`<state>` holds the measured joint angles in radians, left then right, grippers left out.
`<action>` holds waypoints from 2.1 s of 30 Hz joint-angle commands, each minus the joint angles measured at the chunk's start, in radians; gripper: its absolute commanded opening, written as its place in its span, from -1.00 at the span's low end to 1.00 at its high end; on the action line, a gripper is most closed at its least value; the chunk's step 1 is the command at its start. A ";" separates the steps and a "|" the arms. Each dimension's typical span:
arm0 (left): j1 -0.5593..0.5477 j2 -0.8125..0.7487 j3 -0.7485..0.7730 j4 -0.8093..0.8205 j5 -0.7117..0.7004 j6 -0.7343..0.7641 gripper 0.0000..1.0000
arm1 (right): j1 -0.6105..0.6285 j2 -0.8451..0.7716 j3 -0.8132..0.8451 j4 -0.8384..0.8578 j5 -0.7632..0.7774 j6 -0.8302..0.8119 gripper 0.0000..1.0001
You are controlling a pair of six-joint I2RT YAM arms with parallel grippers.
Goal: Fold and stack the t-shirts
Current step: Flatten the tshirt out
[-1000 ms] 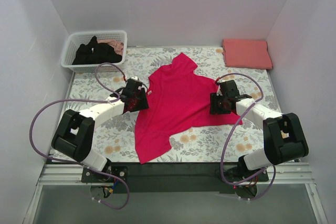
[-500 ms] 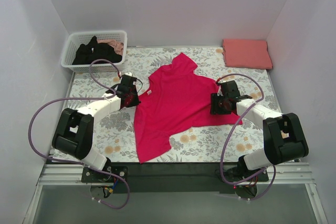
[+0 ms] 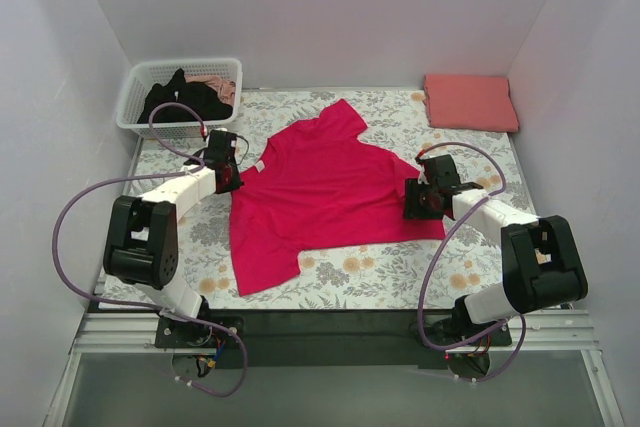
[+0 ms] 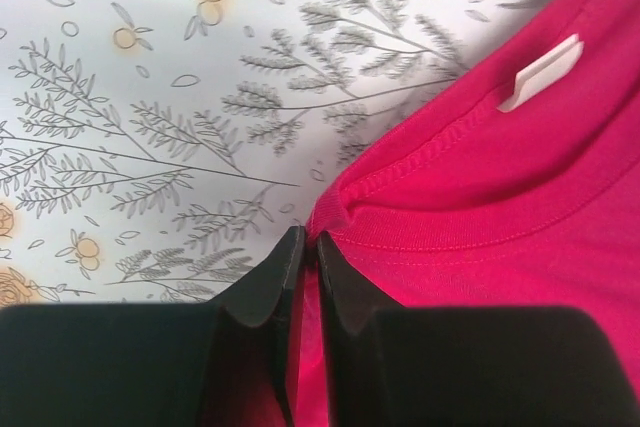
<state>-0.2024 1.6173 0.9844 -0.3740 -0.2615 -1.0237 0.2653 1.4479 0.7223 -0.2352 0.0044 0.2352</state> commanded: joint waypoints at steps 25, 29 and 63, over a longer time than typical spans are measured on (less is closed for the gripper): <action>0.166 0.021 0.030 0.047 0.165 -0.039 -0.22 | -0.092 -0.099 0.035 0.014 -0.060 0.021 0.09; 0.152 -0.098 0.033 0.044 0.171 -0.053 0.24 | 0.015 -0.100 0.117 0.014 0.055 -0.048 0.11; -0.150 -0.059 -0.122 -0.045 0.237 0.017 0.36 | -0.189 0.454 0.613 0.005 -0.141 0.001 -0.97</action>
<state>-0.3508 1.5658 0.8608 -0.4145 -0.0143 -1.0218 0.0940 1.8870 1.2217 -0.2581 -0.1188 0.2562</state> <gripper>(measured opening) 0.679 0.029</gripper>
